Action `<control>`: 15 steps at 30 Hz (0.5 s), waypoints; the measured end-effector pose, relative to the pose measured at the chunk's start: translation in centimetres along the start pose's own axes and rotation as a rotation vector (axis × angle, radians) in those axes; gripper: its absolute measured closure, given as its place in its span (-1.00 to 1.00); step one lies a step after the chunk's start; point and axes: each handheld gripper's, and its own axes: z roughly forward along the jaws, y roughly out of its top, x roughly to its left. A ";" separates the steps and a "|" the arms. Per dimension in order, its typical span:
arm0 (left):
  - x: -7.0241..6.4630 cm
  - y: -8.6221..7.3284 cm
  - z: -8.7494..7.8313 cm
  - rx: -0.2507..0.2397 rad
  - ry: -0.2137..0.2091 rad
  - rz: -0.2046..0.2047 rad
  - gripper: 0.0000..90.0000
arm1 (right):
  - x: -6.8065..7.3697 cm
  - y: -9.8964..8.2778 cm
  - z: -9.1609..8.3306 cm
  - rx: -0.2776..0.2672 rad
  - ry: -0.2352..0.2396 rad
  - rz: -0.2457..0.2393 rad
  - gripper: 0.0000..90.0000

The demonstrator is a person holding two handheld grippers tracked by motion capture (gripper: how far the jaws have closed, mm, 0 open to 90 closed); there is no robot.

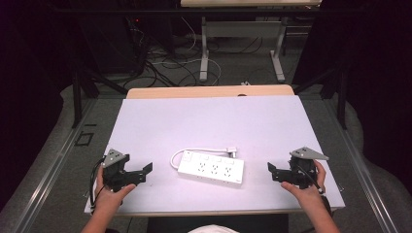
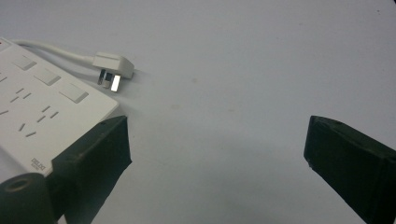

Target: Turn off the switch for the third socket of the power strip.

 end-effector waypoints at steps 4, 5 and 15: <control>0.0 0.0 0.0 0.000 0.000 -0.001 -0.95 | 0.4 0.1 0.1 0.008 0.014 -0.012 -0.84; 0.0 0.0 0.0 0.000 0.000 -0.003 -0.95 | 0.4 0.1 0.1 0.008 0.014 -0.012 -0.84; 0.0 0.0 0.0 0.004 -0.001 -0.008 -0.93 | 1.7 0.5 0.2 0.046 0.058 -0.050 -0.74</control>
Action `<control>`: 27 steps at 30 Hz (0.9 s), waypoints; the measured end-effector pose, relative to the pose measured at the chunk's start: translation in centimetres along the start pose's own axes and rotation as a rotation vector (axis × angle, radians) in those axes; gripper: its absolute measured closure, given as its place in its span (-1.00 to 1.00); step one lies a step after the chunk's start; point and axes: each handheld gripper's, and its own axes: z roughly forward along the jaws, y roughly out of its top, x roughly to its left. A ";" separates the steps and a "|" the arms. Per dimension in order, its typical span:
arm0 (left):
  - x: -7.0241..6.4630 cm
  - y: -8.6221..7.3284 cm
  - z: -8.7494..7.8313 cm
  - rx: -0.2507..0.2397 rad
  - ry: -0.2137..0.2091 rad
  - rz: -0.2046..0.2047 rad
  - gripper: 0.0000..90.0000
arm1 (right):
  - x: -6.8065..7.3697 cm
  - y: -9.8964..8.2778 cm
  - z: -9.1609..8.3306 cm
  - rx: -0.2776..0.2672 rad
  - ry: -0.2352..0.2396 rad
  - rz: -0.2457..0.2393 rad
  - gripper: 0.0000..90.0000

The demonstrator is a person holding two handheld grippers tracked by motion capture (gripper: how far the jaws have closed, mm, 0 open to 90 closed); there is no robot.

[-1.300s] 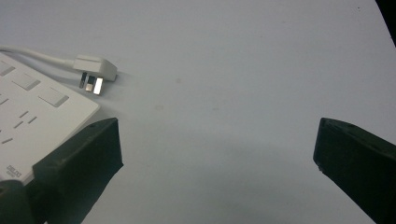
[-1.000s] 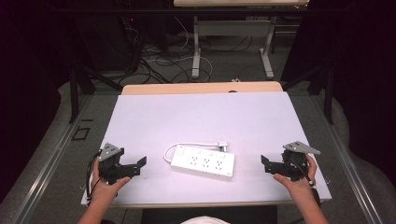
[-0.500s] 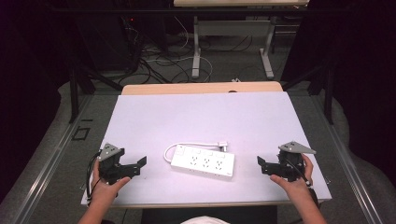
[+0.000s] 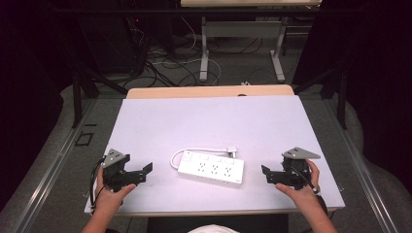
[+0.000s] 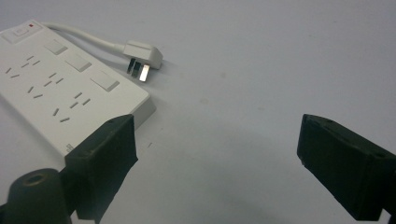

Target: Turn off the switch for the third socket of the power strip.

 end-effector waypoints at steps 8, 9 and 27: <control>-0.1 -0.1 0.1 -0.008 0.006 -0.004 -0.93 | 0.7 0.5 0.3 0.024 0.029 -0.024 -0.68; -0.1 -0.1 0.1 -0.009 0.006 -0.004 -0.92 | 0.8 0.5 0.4 0.028 0.034 -0.030 -0.67; -0.2 -0.1 0.2 -0.003 0.004 -0.001 -0.92 | 1.9 1.3 1.0 0.117 0.087 -0.129 -0.66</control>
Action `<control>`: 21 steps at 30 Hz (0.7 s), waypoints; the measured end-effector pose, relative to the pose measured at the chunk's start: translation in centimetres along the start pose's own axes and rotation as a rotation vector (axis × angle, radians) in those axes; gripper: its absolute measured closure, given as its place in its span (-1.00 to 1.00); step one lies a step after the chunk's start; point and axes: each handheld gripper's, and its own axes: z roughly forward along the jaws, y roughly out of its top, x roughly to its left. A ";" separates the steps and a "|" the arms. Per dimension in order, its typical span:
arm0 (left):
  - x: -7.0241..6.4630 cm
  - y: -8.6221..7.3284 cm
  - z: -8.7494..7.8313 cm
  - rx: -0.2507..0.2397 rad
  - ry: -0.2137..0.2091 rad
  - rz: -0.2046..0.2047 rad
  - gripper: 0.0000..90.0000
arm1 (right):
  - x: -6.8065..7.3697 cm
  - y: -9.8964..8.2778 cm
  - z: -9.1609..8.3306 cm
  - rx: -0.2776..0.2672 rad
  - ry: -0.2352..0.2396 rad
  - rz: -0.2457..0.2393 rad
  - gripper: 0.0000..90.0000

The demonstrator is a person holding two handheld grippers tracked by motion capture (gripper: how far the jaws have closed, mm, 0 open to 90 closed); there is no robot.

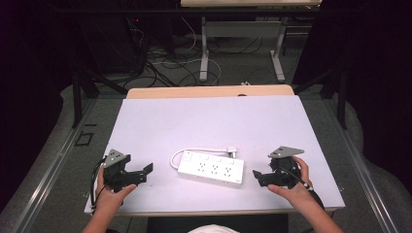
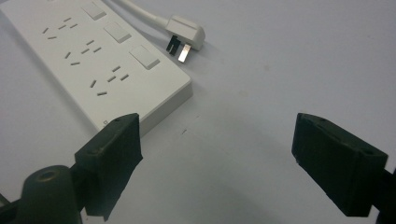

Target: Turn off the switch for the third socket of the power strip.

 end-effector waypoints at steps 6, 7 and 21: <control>0.0 0.0 0.0 0.000 -0.001 0.000 -0.92 | 0.2 0.5 0.2 0.022 0.029 -0.006 -0.66; 0.0 0.0 0.0 0.000 -0.002 0.001 -0.92 | 0.2 0.6 0.2 0.031 0.029 -0.009 -0.66; -0.1 0.0 0.1 0.002 -0.002 0.004 -0.91 | 0.3 2.1 0.4 0.105 0.050 -0.061 -0.65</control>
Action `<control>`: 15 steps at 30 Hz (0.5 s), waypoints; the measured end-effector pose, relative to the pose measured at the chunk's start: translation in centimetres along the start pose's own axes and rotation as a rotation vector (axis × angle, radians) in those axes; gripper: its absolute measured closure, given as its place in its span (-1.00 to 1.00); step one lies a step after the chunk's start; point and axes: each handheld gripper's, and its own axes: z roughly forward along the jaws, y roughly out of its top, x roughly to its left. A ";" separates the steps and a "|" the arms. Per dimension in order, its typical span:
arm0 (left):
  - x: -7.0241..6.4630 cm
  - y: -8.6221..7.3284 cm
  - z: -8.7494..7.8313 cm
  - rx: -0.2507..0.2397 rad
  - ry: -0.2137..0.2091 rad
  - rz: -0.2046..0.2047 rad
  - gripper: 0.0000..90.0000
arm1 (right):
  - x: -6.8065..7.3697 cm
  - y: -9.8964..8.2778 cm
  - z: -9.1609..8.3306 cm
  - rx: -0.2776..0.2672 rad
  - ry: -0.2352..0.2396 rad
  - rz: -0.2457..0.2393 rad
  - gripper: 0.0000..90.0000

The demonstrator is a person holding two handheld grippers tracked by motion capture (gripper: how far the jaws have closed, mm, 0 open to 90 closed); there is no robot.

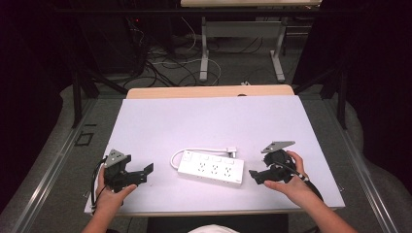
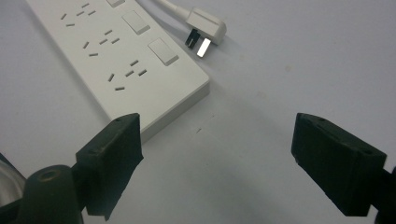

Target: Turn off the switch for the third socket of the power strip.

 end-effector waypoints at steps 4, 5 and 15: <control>0.0 0.0 0.0 -0.001 0.000 0.001 -0.91 | 0.0 0.4 0.1 0.008 0.013 -0.005 -0.64; 0.0 0.0 0.0 -0.001 0.000 0.001 -0.91 | 0.1 0.5 0.1 0.016 0.009 -0.006 -0.64; -0.1 0.0 0.0 -0.002 -0.002 -0.007 -0.91 | 0.2 1.6 0.5 0.029 0.027 -0.019 -0.53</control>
